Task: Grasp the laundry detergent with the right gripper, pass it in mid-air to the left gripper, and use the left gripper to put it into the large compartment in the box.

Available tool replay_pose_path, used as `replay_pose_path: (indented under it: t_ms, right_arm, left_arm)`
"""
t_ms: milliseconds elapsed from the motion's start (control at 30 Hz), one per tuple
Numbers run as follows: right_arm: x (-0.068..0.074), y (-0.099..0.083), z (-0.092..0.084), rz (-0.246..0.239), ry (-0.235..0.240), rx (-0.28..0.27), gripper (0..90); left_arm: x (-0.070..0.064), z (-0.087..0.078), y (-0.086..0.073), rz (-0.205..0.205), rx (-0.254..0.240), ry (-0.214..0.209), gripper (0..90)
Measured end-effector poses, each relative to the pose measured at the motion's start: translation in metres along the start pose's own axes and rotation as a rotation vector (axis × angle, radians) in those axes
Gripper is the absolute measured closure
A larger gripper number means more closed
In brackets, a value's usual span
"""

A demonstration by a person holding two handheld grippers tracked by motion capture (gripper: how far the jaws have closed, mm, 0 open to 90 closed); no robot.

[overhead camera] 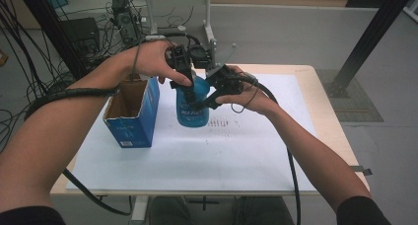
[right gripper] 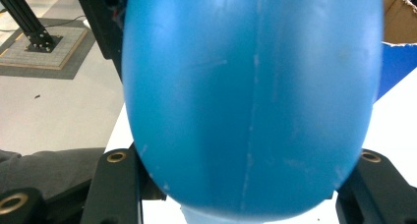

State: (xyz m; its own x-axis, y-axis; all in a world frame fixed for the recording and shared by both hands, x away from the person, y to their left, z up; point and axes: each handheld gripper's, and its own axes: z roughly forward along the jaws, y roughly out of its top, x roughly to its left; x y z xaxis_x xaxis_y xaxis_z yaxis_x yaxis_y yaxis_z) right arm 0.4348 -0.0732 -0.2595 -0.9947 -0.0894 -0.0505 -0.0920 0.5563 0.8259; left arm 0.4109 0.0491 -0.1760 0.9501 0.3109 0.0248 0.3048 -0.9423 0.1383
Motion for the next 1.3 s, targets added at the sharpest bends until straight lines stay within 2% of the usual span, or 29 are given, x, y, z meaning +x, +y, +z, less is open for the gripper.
replay_pose_path:
  t_ms: [67,100,233,300,333,600,1300]
  right_arm:
    - [0.0013,0.0003,-0.0006,0.013,-0.005,0.008,42.5]
    - [0.0012,0.0003,-0.0004,0.012,-0.003,0.008,42.6]
    - [0.0003,0.0003,0.0009,0.000,-0.003,0.003,42.5]
    - [0.0015,0.0003,0.0009,0.018,-0.002,0.007,42.5]
    - [0.0004,0.0001,0.0018,0.004,0.002,0.001,42.5]
    - [0.0008,-0.0003,0.0023,0.014,0.002,0.005,42.4]
    - [-0.0010,-0.0018,0.0016,0.019,-0.003,-0.003,41.5]
  left_arm:
    - [0.0000,0.0001,-0.0004,-0.001,-0.002,-0.002,35.5]
    - [0.0008,-0.0005,-0.0003,0.012,0.008,-0.002,35.5]
    - [0.0002,0.0006,-0.0012,-0.001,-0.003,-0.002,35.5]
    - [0.0003,0.0007,-0.0016,-0.002,-0.002,-0.004,35.5]
    - [0.0005,0.0008,-0.0018,-0.002,0.000,-0.005,35.5]
    - [-0.0001,0.0018,-0.0023,-0.014,-0.007,-0.003,35.6]
    - [0.0018,0.0028,-0.0006,-0.011,-0.007,-0.005,36.0]
